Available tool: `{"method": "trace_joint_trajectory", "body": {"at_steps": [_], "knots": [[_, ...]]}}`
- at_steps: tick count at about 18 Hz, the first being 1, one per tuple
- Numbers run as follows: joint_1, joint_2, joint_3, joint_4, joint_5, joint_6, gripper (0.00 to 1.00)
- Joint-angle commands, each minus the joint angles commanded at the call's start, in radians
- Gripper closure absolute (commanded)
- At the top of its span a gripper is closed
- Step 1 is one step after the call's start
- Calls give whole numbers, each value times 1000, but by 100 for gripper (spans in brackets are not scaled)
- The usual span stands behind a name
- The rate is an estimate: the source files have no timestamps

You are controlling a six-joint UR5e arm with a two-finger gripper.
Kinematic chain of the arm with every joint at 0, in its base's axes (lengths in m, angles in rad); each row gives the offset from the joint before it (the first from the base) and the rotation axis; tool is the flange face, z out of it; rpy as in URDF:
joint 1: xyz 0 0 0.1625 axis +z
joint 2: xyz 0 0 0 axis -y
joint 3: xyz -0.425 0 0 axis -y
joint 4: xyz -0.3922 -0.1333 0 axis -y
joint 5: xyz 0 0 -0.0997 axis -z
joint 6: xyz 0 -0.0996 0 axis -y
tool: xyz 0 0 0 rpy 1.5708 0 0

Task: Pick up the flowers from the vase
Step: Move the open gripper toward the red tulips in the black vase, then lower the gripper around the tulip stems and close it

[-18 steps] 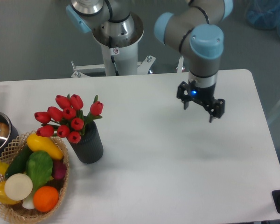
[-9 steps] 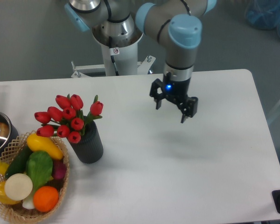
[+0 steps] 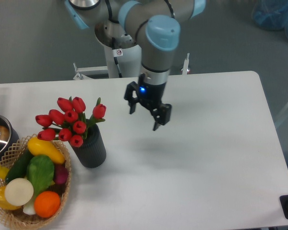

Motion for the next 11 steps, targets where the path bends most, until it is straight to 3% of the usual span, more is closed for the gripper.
{"method": "trace_joint_trajectory", "body": {"at_steps": [2, 7, 11], "knots": [[-3, -3, -5, 0, -40, 0, 0], [26, -17, -28, 3, -259, 9, 0], [43, -57, -26, 11, -368, 9, 0]]}}
